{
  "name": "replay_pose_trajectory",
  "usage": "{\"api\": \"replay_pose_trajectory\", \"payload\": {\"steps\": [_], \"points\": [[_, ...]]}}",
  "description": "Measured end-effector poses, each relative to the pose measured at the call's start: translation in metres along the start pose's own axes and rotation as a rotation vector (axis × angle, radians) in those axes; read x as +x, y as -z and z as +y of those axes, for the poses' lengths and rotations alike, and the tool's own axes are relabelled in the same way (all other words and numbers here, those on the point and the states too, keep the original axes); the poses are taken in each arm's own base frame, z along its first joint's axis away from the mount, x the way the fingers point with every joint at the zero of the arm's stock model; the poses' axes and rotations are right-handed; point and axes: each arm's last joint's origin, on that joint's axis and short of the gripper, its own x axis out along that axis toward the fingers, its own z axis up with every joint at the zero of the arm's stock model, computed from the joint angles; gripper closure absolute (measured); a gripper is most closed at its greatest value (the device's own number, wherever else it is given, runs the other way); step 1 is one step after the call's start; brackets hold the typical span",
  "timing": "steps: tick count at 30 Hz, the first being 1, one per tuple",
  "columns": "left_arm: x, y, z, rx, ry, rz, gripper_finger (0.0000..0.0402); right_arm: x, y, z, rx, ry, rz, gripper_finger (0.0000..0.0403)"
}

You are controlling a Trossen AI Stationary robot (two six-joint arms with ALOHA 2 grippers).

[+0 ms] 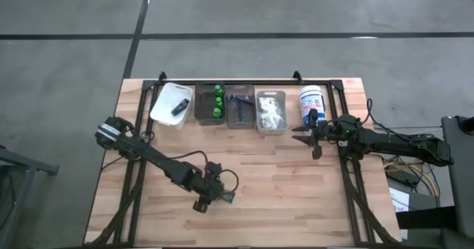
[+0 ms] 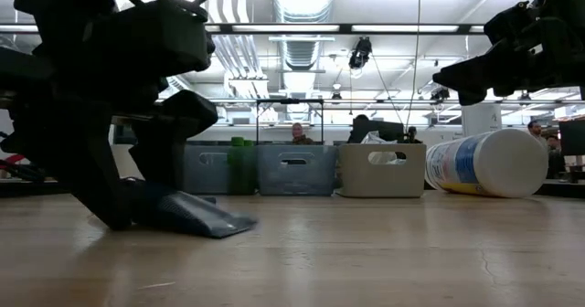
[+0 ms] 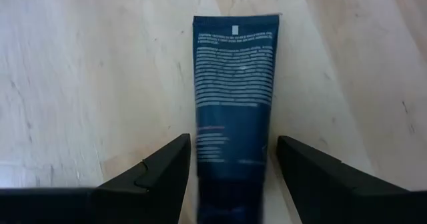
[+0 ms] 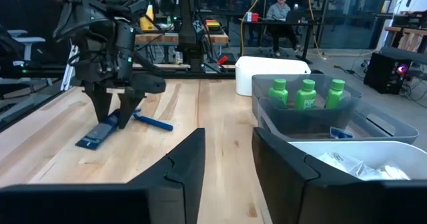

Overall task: Pick & Place Travel size toiletries
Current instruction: Put the shaving cream into the white bin

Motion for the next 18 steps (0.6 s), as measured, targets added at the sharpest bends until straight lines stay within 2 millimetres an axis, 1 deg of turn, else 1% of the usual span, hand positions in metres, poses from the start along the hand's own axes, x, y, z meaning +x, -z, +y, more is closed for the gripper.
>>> {"api": "replay_pose_trajectory", "payload": {"steps": [4,13,16,18], "points": [[0.0001,0.0001,0.0000,-0.046,-0.003,0.000,0.0183,0.0000,0.0001,0.0000,0.000,0.000,0.000,0.0269],[-0.0009,-0.0003,-0.0002,-0.117,-0.003,-0.004,0.0267,0.0000,0.0000,0.0000,-0.001,0.000,0.000,0.0249],[-0.0042,-0.0006,0.0011,-0.148,-0.018,-0.007,0.0274,0.0000,0.0000,0.0000,-0.001,0.000,0.000,0.0244],[-0.0087,-0.0026,0.0017,-0.174,-0.016,-0.026,0.0267,0.0000,0.0000,0.0000,-0.001,0.000,0.000,0.0240]]}}
